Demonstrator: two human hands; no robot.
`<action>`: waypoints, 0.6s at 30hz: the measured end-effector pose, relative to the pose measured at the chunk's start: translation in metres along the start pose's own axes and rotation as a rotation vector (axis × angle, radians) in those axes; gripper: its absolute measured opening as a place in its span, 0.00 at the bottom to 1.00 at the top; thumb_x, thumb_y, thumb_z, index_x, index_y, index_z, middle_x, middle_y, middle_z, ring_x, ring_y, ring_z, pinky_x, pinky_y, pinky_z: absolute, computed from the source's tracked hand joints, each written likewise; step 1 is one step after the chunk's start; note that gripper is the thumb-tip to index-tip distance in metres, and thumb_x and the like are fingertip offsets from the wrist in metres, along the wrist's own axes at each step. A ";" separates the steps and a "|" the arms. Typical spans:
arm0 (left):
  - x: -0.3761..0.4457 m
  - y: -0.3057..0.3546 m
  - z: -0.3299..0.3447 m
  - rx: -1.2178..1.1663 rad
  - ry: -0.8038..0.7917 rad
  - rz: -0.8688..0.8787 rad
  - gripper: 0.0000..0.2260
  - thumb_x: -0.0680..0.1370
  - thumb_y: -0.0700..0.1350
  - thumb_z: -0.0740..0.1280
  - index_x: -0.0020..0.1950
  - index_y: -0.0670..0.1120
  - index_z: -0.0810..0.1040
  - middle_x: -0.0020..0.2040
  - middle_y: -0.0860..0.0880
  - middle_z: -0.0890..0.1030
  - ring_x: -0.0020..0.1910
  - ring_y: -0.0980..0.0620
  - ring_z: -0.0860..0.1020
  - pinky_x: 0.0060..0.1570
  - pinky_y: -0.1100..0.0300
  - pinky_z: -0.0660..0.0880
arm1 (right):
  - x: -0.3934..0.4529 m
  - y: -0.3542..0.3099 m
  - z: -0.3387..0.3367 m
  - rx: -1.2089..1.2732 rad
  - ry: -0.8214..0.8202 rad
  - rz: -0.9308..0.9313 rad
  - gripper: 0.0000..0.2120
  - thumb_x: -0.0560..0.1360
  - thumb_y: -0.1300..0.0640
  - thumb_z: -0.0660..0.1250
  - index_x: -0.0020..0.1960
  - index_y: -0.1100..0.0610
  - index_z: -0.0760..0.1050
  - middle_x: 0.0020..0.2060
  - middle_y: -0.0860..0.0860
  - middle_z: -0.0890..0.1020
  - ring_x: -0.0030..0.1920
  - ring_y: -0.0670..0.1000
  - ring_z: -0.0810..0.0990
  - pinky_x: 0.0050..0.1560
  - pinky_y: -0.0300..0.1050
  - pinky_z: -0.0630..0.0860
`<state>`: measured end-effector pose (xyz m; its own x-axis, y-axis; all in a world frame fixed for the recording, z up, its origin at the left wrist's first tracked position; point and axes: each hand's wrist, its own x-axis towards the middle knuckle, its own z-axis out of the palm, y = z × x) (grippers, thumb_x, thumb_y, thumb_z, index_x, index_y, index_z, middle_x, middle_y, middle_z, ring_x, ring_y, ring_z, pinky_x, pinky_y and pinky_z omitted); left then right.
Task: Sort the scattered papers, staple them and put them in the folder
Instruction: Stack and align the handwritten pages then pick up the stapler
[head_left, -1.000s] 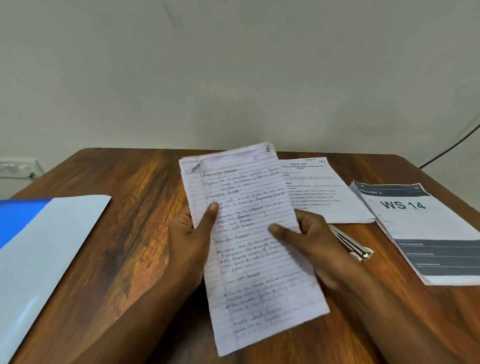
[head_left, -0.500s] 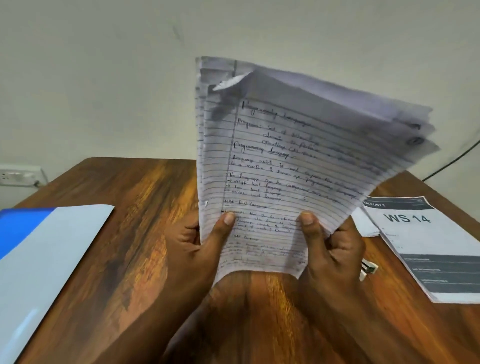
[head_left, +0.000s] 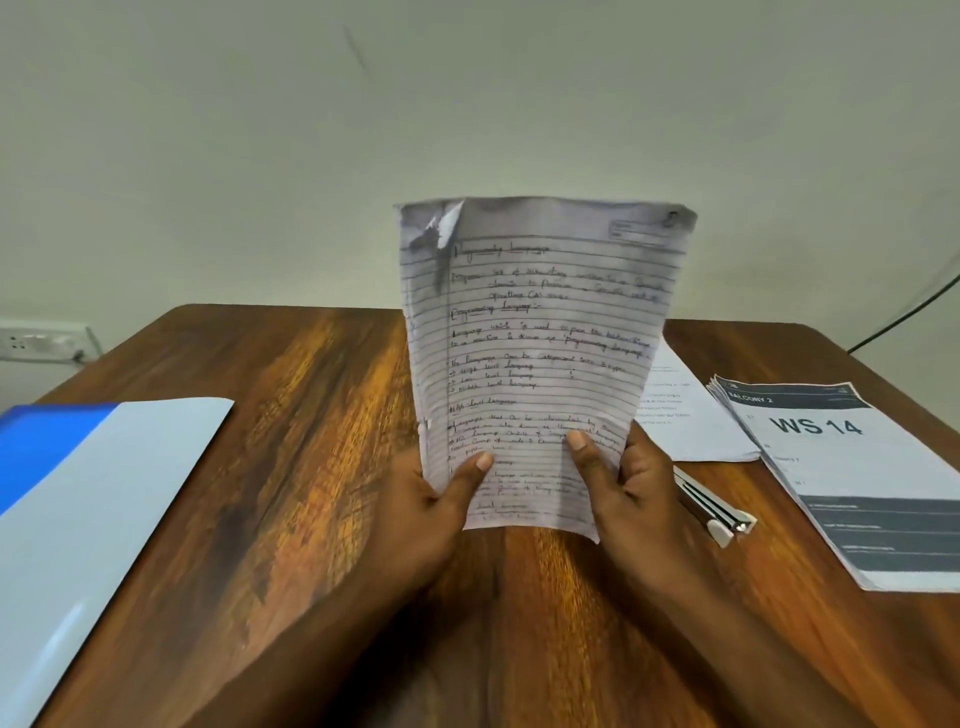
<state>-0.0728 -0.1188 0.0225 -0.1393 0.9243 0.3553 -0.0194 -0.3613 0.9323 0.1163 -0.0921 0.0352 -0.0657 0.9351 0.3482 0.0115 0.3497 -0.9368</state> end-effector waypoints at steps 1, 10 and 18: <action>0.001 -0.003 -0.001 0.018 -0.004 -0.021 0.10 0.82 0.38 0.70 0.58 0.53 0.83 0.54 0.52 0.89 0.54 0.49 0.88 0.47 0.56 0.86 | 0.000 0.003 0.001 -0.013 -0.016 0.004 0.10 0.84 0.57 0.63 0.64 0.50 0.76 0.55 0.44 0.86 0.57 0.45 0.85 0.48 0.40 0.84; 0.006 -0.020 -0.009 0.155 -0.086 -0.075 0.08 0.82 0.41 0.71 0.59 0.48 0.84 0.52 0.58 0.88 0.52 0.56 0.87 0.46 0.65 0.82 | 0.003 0.017 0.002 -0.052 0.003 0.012 0.09 0.84 0.57 0.63 0.62 0.48 0.78 0.54 0.41 0.86 0.56 0.43 0.85 0.50 0.39 0.83; 0.017 -0.022 -0.020 0.139 -0.062 -0.174 0.10 0.77 0.37 0.76 0.58 0.45 0.85 0.52 0.50 0.89 0.52 0.48 0.88 0.49 0.56 0.86 | 0.013 0.026 0.000 0.232 0.043 0.187 0.14 0.83 0.60 0.65 0.68 0.55 0.77 0.62 0.51 0.85 0.64 0.53 0.83 0.63 0.54 0.79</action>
<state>-0.0942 -0.0975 0.0062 -0.0842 0.9786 0.1879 0.0991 -0.1794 0.9788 0.1154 -0.0713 0.0155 -0.0414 0.9854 0.1653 -0.2092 0.1532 -0.9658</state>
